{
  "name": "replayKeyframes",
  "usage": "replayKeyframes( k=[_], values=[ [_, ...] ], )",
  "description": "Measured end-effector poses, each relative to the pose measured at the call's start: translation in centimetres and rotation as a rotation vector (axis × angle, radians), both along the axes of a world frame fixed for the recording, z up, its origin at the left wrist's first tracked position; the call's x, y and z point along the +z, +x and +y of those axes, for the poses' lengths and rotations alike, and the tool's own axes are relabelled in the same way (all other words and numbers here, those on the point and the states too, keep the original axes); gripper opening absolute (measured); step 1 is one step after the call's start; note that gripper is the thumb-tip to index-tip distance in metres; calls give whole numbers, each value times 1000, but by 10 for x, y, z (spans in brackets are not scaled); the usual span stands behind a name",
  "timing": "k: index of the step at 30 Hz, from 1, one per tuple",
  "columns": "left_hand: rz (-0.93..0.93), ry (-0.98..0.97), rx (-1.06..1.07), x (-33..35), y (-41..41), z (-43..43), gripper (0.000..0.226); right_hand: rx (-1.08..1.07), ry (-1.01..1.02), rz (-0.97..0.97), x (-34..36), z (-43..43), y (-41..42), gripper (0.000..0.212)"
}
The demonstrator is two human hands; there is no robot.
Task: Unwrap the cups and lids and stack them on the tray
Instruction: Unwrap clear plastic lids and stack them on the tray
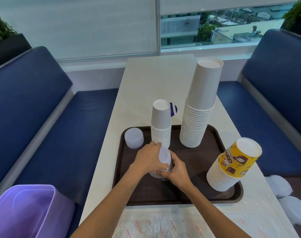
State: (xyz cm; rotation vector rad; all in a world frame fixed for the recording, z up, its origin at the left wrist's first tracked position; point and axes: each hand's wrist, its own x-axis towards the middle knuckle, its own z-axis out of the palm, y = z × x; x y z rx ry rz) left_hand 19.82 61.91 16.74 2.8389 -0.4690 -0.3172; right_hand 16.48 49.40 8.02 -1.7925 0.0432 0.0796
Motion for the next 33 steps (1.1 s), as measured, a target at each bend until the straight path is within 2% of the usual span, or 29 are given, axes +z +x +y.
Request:
replayKeyframes(
  k=[6,13,20,23,25,30,33],
  values=[
    [-77,-5,2,0,-2,-2,69,20,1,6,3,0,0,71],
    [-106,12,-8,-1,-6,-1,76,7,-16,-11,3,-1,-2,82],
    [-164,-52,5,-2,-6,1,69,25,2,-2,7,2,-2,93],
    [-177,-90,23,3,-7,2,65,55,10,4,13,3,-2,87],
    [-177,-127,45,6,-8,5,64,59,18,-5,14,3,-3,81],
    [-169,-243,152,17,-7,24,68,70,-22,-15,11,1,-1,91],
    [-155,-307,280,21,1,42,68,73,-57,-16,9,0,0,86]
  ],
)
